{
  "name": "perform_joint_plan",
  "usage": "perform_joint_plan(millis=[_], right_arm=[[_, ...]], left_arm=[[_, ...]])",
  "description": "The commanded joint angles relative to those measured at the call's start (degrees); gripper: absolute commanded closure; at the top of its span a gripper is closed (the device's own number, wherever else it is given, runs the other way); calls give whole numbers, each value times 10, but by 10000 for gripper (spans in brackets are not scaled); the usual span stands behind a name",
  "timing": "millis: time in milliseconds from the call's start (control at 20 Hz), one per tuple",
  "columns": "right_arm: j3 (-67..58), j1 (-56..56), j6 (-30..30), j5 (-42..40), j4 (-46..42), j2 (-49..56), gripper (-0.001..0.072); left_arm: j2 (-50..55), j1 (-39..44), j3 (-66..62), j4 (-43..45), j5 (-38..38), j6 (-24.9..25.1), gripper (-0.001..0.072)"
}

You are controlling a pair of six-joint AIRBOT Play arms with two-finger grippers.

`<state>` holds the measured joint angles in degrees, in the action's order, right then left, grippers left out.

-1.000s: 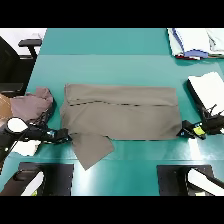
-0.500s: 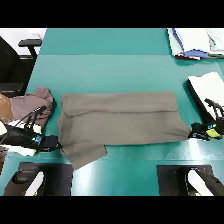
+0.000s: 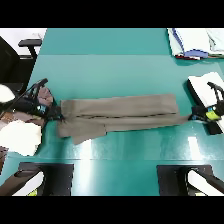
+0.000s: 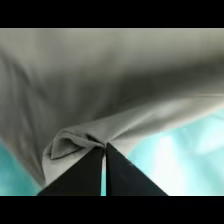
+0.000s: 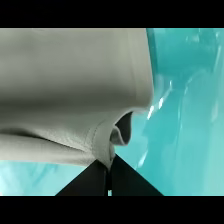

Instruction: Fold the shirts.

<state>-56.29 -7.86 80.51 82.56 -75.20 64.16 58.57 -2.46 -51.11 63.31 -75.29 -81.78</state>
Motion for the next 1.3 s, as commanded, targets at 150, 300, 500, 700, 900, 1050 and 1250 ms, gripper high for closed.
perform_joint_plan(millis=[150,300,500,700,900,1050,1250], right_arm=[[-198,65,0,-31,7,208,697],[-255,67,0,-14,8,264,696],[-284,53,-32,-21,79,300,448],[-275,-5,-72,4,141,293,196],[-194,-89,-80,2,143,279,81],[-150,-123,-106,1,179,308,81],[-156,-97,-121,-2,237,358,119]], left_arm=[[191,0,-129,2,112,43,684],[210,0,-141,1,156,43,684],[210,0,-141,-17,179,37,128],[209,0,-168,-45,143,38,169],[210,0,-171,-112,147,50,673],[210,13,-171,-158,162,58,683],[222,93,-171,-154,200,54,685]])
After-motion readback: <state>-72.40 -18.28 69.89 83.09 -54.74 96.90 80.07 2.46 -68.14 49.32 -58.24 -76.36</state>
